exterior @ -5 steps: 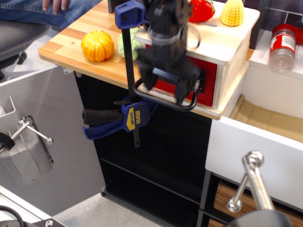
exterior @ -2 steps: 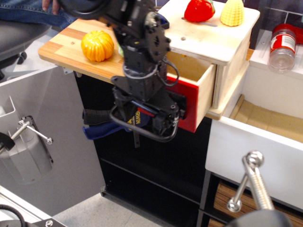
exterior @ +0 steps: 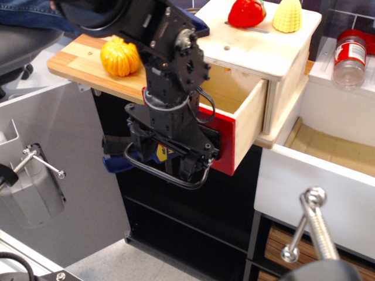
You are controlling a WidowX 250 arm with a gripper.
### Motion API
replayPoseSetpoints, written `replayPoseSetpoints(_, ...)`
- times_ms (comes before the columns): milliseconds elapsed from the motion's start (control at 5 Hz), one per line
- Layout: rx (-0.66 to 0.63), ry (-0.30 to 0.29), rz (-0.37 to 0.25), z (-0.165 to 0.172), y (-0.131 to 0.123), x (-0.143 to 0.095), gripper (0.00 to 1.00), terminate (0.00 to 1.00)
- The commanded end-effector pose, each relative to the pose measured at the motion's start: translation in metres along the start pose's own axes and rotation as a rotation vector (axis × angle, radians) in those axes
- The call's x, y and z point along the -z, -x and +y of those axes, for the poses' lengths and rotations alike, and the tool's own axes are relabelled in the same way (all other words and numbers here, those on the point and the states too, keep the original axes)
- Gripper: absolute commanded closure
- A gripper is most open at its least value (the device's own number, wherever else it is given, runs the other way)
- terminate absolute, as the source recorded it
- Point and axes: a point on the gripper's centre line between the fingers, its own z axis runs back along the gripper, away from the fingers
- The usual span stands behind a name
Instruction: Open drawer of box
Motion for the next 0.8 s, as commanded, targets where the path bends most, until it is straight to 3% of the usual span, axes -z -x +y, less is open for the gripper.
replayPoseSetpoints(0, 0.037, -0.04, 0.279, -0.007, 0.037, 0.004, 0.0, 0.0)
replayPoseSetpoints(400, 0.087, 0.009, 0.314, -0.009, 0.059, -0.001, 0.0, 0.0)
replayPoseSetpoints(600, 0.109, 0.009, 0.293, -0.003, 0.064, 0.0, 0.0, 1.0)
